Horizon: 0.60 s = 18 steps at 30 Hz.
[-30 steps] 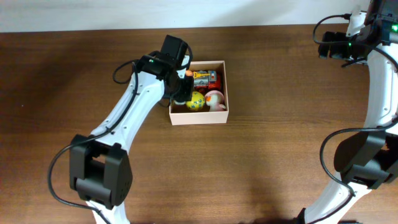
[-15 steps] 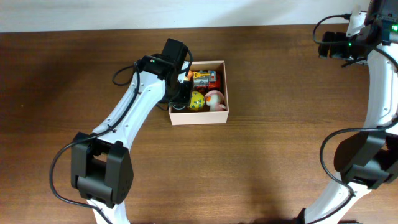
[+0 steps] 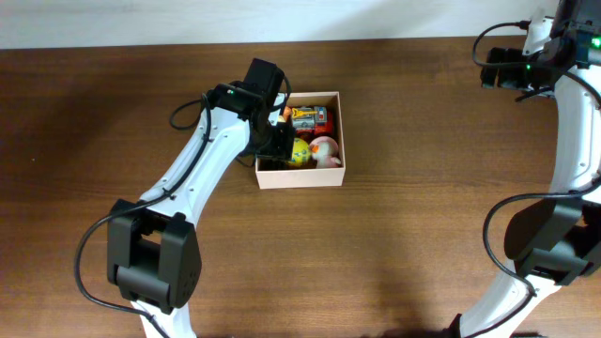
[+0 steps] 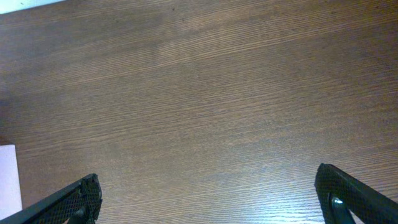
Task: Pack container
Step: 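Lower the puck into the box beside the plush toy and release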
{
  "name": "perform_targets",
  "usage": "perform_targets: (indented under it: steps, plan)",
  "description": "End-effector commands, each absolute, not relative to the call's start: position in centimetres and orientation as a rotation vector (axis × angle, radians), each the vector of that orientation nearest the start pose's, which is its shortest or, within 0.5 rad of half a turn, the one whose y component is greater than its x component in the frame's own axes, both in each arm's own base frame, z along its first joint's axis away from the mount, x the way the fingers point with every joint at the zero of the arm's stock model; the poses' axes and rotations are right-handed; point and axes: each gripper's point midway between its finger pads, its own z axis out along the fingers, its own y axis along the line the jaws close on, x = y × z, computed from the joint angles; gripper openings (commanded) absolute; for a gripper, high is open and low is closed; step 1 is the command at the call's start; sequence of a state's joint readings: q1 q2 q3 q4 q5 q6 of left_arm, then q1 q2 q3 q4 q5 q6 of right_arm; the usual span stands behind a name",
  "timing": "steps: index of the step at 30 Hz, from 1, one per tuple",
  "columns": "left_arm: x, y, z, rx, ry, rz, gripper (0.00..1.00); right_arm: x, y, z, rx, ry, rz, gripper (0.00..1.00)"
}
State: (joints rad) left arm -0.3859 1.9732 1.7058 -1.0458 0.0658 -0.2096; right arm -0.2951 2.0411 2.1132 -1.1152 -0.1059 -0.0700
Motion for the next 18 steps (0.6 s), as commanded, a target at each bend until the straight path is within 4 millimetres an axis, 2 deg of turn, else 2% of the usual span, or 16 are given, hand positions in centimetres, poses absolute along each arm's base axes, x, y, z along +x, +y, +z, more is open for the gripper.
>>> perform_targets:
  steps: [1, 7, 12, 18]
  plan:
    - [40.8, -17.5, 11.6, 0.256, 2.873, -0.197, 0.67, 48.5, -12.9, 23.0, 0.261, 2.558, -0.005, 0.99]
    - [42.0, -18.0, 12.5, 0.253, 2.817, -0.217, 0.62, 48.5, -13.0, 23.0, 0.262, 2.558, -0.005, 0.99]
    - [43.0, -18.4, 13.3, 0.251, 2.770, -0.233, 0.45, 48.5, -12.9, 23.0, 0.261, 2.558, -0.005, 0.99]
    - [44.7, -18.2, 12.7, 0.235, 2.725, -0.172, 0.44, 48.5, -13.0, 23.0, 0.262, 2.558, -0.005, 0.99]
